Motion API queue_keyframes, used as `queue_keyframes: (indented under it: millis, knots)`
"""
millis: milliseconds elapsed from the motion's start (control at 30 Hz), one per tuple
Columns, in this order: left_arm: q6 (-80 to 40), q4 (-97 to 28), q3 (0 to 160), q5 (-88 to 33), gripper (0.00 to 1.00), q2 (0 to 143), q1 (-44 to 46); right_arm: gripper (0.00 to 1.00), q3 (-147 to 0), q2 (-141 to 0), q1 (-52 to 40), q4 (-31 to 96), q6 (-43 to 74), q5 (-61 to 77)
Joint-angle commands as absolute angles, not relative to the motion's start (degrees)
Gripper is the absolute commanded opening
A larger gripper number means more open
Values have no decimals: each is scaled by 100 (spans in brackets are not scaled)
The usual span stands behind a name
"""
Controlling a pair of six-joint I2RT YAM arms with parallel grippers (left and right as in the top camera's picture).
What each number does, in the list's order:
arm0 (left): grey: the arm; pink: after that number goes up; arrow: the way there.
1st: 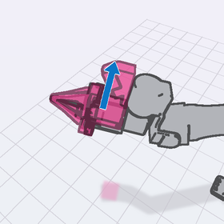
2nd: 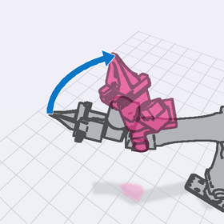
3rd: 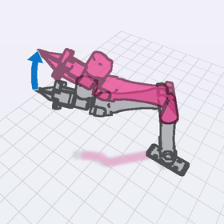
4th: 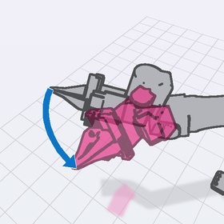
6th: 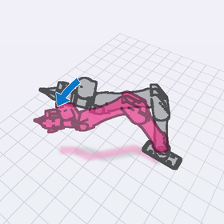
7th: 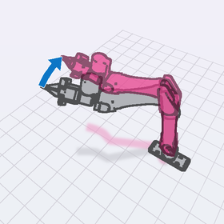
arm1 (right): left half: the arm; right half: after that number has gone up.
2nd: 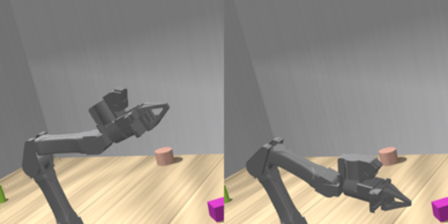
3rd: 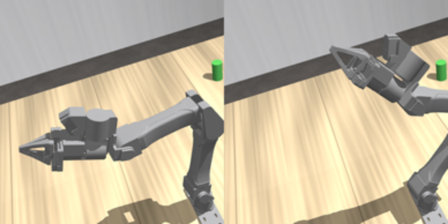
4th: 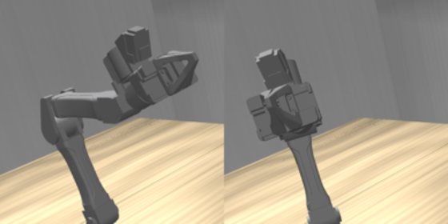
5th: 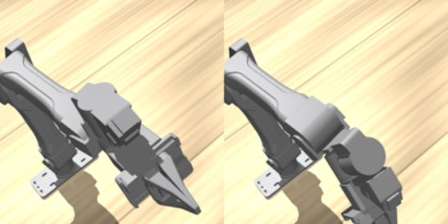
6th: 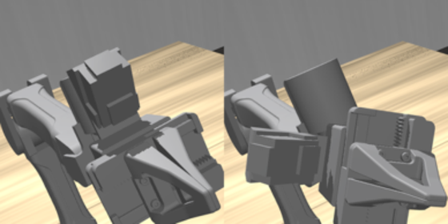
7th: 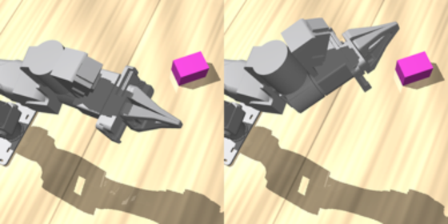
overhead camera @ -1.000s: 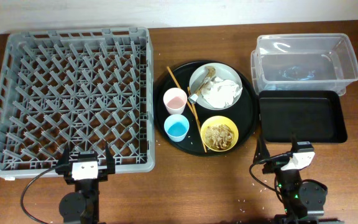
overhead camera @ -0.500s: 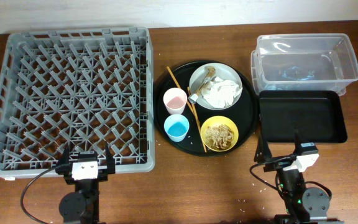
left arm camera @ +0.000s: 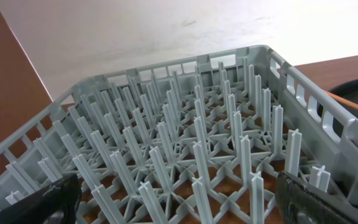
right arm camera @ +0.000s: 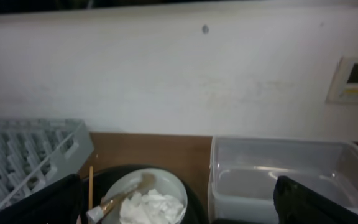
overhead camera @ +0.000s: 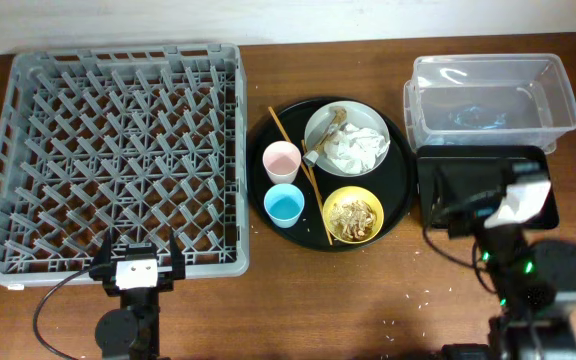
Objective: Sort waste into correct bins and load items into the dishwasher rack
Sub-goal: 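Reach the right gripper to the white plate and grasp the tissue and stick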
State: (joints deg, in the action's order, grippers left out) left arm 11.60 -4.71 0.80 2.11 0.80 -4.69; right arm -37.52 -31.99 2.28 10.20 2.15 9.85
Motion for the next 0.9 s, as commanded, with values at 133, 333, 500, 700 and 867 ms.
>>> queue_keyframes:
  millis: [133,333,500,700,867]
  knots:
    - [1253,-478,54,169,99,40,-506,98,-5940,-5196,266,1970,58,1769]
    - [1253,-478,54,169,99,40,-506,99,-7561,-6755,261,3107,-54,2021]
    - [1253,-478,54,169,99,40,-506,98,-8827,-7996,259,4147,-329,2696]
    - [1253,-478,54,169,99,40,-506,98,-10215,-9308,-137,6071,-1378,2740]
    - [1253,-478,54,169,99,40,-506,98,-10551,-10001,-508,6466,-1461,2436]
